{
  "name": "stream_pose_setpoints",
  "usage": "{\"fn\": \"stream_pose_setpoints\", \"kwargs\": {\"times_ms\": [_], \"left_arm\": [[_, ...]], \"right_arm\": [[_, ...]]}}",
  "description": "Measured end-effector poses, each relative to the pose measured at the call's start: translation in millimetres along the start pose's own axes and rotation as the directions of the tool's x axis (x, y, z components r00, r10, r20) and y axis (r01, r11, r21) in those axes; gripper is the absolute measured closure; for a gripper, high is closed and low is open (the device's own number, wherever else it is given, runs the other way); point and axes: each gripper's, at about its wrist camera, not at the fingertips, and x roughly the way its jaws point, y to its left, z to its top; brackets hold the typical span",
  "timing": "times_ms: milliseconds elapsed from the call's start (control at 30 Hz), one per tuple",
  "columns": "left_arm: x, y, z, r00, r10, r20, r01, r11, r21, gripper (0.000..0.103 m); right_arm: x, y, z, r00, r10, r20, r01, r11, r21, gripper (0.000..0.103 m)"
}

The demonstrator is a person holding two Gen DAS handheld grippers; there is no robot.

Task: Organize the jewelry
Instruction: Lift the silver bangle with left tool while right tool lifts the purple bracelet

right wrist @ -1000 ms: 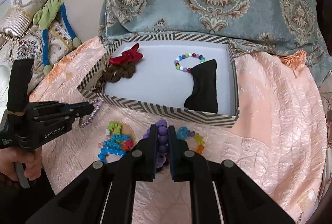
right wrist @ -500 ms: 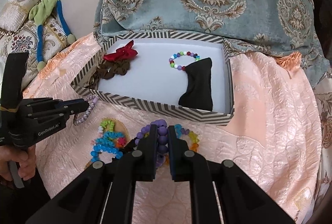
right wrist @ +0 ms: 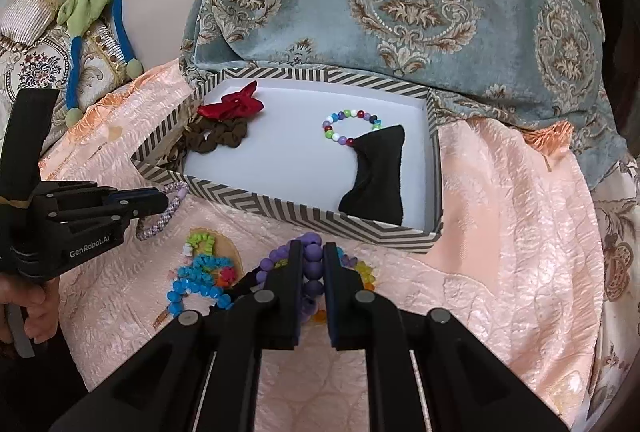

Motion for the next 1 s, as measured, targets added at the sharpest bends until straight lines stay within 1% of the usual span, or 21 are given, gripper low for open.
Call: {"fn": "stream_pose_setpoints", "kwargs": {"times_ms": [467, 1000], "left_arm": [[-0.9, -1.4, 0.4, 1.0, -0.001, 0.005, 0.001, 1.0, -0.001, 0.103], [-1.1, -1.9, 1.4, 1.0, 0.0, 0.007, 0.0, 1.0, -0.002, 0.103]], "right_arm": [[-0.8, 0.7, 0.1, 1.0, -0.019, 0.009, 0.019, 1.0, -0.011, 0.094], [-2.2, 0.3, -0.5, 1.0, -0.023, 0.013, 0.023, 1.0, -0.011, 0.094]]}}
